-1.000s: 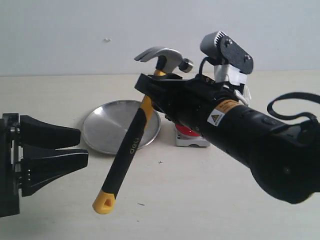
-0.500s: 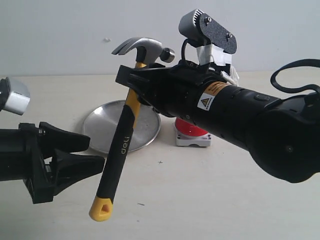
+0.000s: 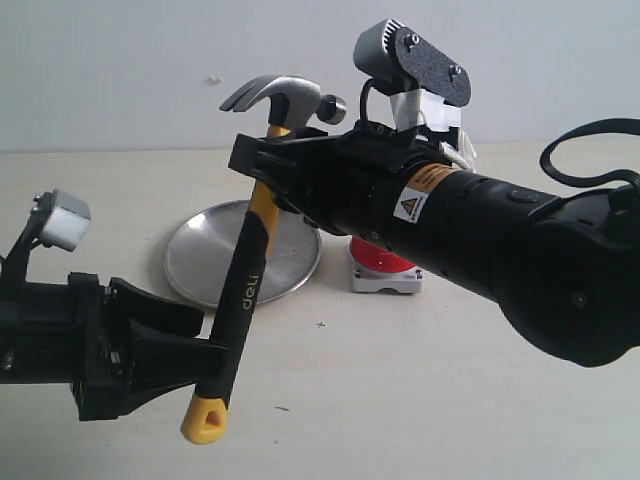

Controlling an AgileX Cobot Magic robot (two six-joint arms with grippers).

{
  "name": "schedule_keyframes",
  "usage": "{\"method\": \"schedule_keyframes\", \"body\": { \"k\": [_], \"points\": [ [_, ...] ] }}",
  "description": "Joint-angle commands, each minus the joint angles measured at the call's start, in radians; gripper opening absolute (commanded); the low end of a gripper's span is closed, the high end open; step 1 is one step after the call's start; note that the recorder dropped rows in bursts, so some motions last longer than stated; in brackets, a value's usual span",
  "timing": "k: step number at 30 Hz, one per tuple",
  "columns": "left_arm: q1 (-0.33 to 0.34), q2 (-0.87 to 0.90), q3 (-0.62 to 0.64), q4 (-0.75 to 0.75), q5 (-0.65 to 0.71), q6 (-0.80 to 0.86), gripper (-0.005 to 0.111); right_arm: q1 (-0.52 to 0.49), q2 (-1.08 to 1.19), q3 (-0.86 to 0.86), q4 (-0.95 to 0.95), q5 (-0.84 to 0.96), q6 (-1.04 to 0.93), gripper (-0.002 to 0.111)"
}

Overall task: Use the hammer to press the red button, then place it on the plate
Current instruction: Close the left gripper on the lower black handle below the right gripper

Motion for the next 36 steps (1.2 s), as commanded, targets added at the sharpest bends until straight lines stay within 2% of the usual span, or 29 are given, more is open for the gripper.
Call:
{"method": "schedule_keyframes", "body": {
  "k": [1,12,17,20,23,31,36],
  "points": [
    [-0.006,0.04,-0.013,-0.015,0.04,-0.007,0.067,-0.005,-0.022,-0.02,-0.016,-0.063,-0.008,0.0],
    [-0.008,0.068,-0.017,-0.015,0.059,-0.047,0.067,-0.005,-0.022,-0.02,-0.016,-0.029,-0.008,0.0],
    [-0.064,0.068,-0.036,-0.015,0.049,-0.053,0.067,-0.005,-0.022,-0.02,-0.016,-0.019,-0.008,0.0],
    [-0.103,0.068,-0.053,-0.015,-0.027,-0.072,0.067,-0.005,-0.022,-0.02,-0.016,0.002,-0.008,0.0],
    [-0.115,0.068,-0.064,-0.015,-0.088,-0.112,0.067,-0.005,-0.022,-0.02,-0.016,0.009,-0.008,0.0],
    [-0.115,0.068,-0.075,-0.015,-0.084,-0.15,0.067,-0.005,-0.022,-0.02,-0.016,0.002,-0.008,0.0],
    [-0.169,0.068,-0.075,-0.015,-0.109,-0.166,0.067,-0.005,-0.022,-0.02,-0.016,0.0,-0.008,0.0]
  ]
}}
